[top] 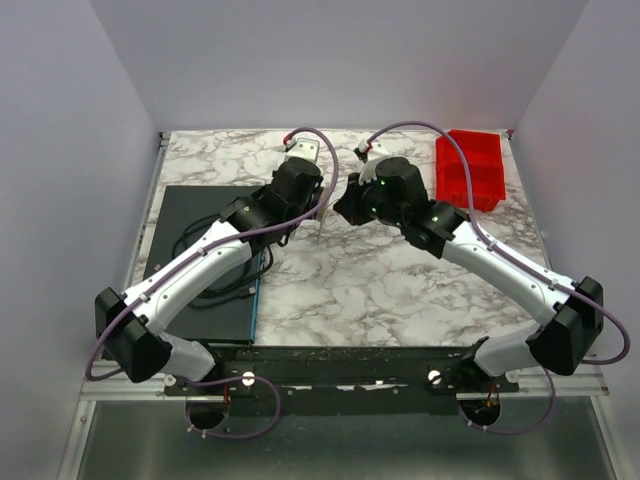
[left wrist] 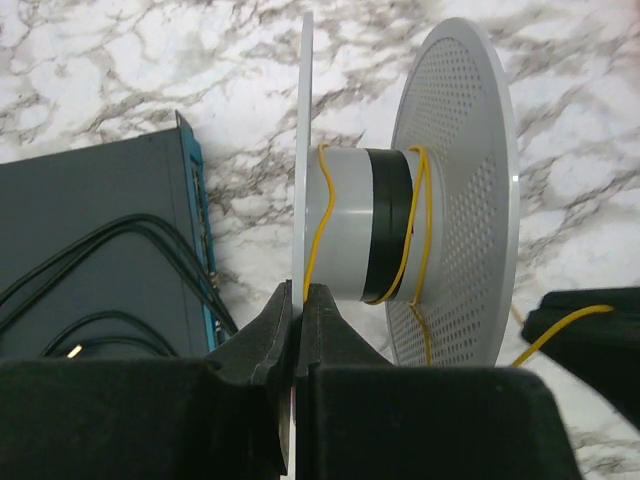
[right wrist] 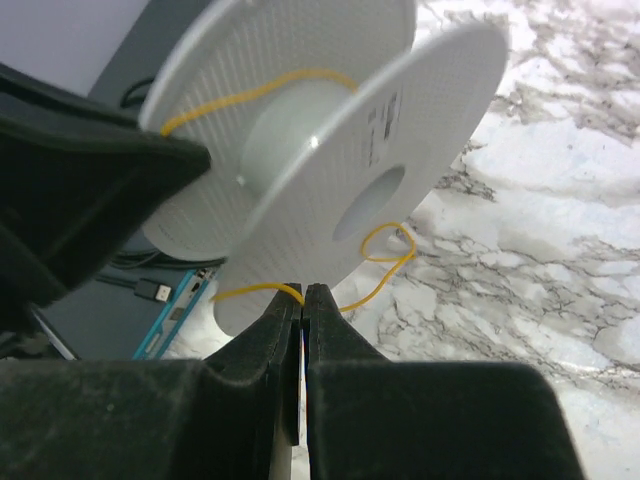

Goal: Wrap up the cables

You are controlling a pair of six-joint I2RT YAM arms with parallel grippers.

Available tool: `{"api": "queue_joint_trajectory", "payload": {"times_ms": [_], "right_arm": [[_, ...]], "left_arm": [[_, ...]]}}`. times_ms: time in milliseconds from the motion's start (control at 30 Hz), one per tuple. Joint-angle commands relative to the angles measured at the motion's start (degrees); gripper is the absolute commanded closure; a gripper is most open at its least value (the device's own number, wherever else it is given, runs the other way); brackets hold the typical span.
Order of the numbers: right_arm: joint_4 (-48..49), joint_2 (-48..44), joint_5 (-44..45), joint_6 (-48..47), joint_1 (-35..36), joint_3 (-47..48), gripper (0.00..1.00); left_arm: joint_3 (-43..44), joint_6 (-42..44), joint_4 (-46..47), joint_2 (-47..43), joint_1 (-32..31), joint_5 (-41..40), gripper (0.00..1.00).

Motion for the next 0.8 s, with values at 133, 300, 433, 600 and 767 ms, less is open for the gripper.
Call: {"api": "queue_joint_trajectory", "payload": {"times_ms": [133,300,433,600,767], "right_arm": [[4.49,-4.29,3.50,0.34,-0.99,0.58,0.98],[2.16,-2.28,9.82,-1.91,-1.02,2.57,0.98],[2.11,-0.30,11.65,-3.92,-2.44,2.94,0.92],[3.36,1.88,7.98,-3.14,-4.88,3.54,0.87],[4.89,2.81,3.99,-2.27,-7.41,3.08,0.82]], "left_arm": [[3.86,2.33,-9.72,3.01,-0.60,-1.59,1.00],[-1.21,6.97,-5.56,-0.67,-0.81,2.43,1.00],[-4.27,9.91,-4.94,-4.60,-0.81,5.40,1.00],[-7.42,12.80,-4.43,-10.06,-0.81,11.32,1.00],[-8.11,12.93,-5.27,-13.09,-0.68,13.84,1.00]]}}
